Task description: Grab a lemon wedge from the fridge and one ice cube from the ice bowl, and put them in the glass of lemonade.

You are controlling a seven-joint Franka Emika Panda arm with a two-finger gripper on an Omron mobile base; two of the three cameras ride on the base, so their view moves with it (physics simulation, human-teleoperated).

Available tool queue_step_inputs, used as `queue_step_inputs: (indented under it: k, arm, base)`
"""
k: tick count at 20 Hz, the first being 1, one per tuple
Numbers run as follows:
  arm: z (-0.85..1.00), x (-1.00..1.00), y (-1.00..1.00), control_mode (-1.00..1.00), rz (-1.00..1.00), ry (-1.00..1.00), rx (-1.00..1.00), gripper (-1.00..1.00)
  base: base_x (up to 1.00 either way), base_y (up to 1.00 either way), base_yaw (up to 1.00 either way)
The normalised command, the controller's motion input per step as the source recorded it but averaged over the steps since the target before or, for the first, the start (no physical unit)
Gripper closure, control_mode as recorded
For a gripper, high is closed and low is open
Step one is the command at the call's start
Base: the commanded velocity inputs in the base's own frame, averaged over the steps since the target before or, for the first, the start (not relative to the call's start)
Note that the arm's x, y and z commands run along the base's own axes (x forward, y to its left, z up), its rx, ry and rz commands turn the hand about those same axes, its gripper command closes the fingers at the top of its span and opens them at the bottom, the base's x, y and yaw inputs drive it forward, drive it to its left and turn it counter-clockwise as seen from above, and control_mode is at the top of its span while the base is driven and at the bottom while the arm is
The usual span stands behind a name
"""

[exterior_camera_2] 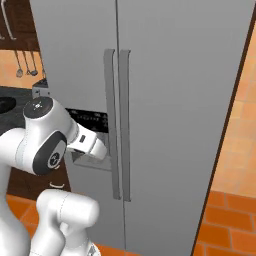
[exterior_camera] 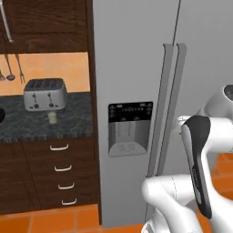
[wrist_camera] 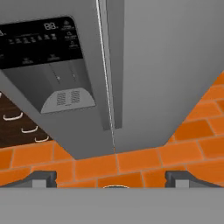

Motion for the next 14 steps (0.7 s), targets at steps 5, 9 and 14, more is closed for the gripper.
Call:
queue_step_inputs:
  k: [5,9,14]
  arm:
    - [0.0,0.0,0.0,1.0,0.0,0.0,0.0,-1.0]
    - [0.0,0.0,0.0,1.0,0.0,0.0,0.0,-1.0]
    - [0.0,0.0,0.0,1.0,0.0,0.0,0.0,-1.0]
  base:
    - [-0.29,-0.14,0.14]
    - [-0.48,0.28,0.0]
    - [-0.22,0.13,0.0]
